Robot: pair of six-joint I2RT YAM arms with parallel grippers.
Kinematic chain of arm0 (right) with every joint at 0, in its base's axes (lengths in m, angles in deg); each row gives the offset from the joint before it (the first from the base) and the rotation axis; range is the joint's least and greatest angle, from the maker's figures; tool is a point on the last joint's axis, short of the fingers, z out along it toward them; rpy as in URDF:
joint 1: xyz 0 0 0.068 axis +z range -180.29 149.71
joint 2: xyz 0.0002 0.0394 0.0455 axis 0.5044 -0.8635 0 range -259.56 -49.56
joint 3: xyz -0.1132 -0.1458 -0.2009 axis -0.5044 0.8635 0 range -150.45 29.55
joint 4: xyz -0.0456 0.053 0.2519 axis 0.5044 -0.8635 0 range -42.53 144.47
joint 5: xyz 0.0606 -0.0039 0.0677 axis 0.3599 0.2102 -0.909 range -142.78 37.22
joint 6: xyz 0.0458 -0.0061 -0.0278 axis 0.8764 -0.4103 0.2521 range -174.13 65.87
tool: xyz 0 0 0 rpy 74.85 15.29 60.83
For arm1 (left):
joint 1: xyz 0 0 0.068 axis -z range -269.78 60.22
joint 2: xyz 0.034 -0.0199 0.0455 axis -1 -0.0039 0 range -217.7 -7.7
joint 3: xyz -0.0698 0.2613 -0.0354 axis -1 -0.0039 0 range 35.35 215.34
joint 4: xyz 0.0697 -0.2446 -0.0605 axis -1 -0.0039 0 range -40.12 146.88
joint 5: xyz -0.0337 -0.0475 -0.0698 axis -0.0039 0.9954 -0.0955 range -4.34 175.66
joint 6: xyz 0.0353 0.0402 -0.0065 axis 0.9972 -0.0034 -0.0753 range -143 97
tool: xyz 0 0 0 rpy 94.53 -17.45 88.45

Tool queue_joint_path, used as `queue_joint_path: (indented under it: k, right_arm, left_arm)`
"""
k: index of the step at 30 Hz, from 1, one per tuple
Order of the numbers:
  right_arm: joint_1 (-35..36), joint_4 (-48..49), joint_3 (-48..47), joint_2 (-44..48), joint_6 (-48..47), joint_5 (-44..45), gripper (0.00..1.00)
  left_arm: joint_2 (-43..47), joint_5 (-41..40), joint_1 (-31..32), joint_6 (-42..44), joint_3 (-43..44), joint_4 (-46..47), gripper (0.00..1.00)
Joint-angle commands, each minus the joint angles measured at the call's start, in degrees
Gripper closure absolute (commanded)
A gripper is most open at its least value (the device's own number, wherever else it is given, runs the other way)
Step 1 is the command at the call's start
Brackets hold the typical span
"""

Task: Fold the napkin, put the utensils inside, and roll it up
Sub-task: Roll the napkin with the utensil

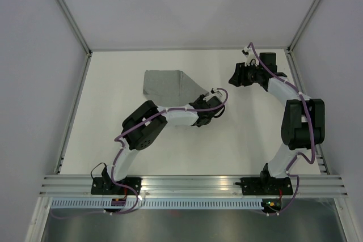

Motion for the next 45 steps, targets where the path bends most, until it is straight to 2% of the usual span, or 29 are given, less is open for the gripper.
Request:
queue_joint_path:
  k: [1, 15, 33, 41, 45]
  right_arm:
    - [-0.2, 2.5, 0.4, 2.7, 0.1, -1.9, 0.46]
    - [-0.2, 2.6, 1.7, 3.9, -1.1, -1.9, 0.47]
    - [-0.2, 3.9, 8.8, 10.5, -7.1, -1.6, 0.48]
    - [-0.1, 3.3, 13.6, 17.2, -12.8, -3.4, 0.48]
    - [-0.2, 3.9, 18.5, 23.6, -17.3, -5.7, 0.48]
  left_arm:
    - [-3.1, 5.6, -1.0, 0.0, -1.0, -2.7, 0.71]
    - [-2.0, 10.8, -1.2, 1.8, -1.3, -3.4, 0.98]
    - [6.9, 30.3, 0.2, 8.7, -11.9, -1.3, 0.98]
    - [12.2, 41.3, 2.6, 7.0, -18.8, 3.2, 0.98]
    - [14.3, 47.3, 3.0, 6.0, -21.4, 3.7, 0.98]
